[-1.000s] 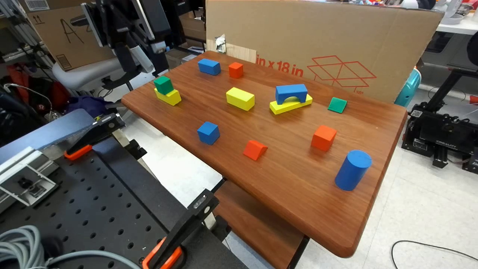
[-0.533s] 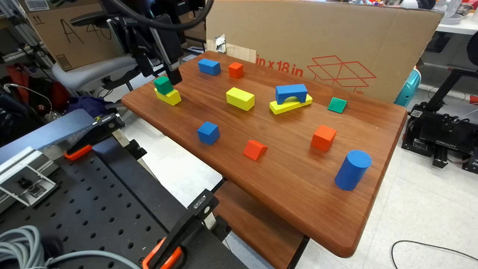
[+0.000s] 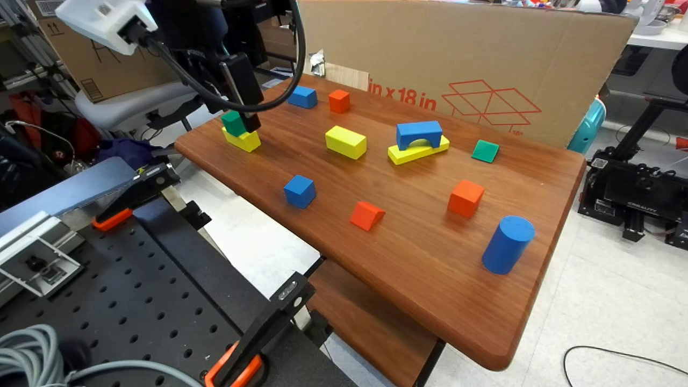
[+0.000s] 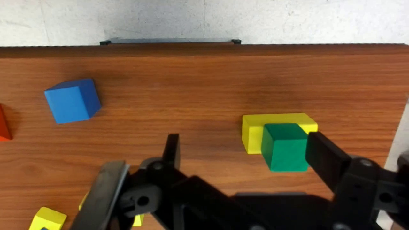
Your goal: Put the green cube on top of the blue cube
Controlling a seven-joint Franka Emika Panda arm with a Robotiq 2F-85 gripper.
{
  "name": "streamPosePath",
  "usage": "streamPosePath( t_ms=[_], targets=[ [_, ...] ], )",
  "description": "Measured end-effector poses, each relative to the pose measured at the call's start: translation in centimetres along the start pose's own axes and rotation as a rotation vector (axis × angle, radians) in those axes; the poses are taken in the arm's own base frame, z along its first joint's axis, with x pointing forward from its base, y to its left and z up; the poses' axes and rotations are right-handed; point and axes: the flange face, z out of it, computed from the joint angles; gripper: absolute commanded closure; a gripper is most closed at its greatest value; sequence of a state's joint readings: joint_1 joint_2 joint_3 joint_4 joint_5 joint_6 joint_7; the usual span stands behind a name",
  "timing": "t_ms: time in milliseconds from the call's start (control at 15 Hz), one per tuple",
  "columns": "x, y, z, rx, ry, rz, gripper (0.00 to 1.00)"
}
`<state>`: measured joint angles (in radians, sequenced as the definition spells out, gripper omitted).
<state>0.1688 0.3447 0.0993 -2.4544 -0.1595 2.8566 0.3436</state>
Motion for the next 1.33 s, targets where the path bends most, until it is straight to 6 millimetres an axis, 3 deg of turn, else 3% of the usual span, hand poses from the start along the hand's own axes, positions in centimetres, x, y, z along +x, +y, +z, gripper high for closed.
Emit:
streamPosePath(
  t_ms=[333,600,733,933,1267,1333],
  targets=[
    [0.9,-1.4,0.2,0.012,0.016,-0.039,0.00],
    [0.9,-2.0,2.1,0.012,-0.011,-0.059,0.00],
    [0.9,-2.2,3.4,0.012,-0.030,-0.066,0.28],
    [1.1,-3.1,4.6,0.013,-0.040,-0.081,0.51],
    [1.9,-4.8,4.0,0.018,-0.016,-0.110,0.88],
    [2.0,-5.0,3.9,0.018,-0.012,-0.114,0.88]
  ],
)
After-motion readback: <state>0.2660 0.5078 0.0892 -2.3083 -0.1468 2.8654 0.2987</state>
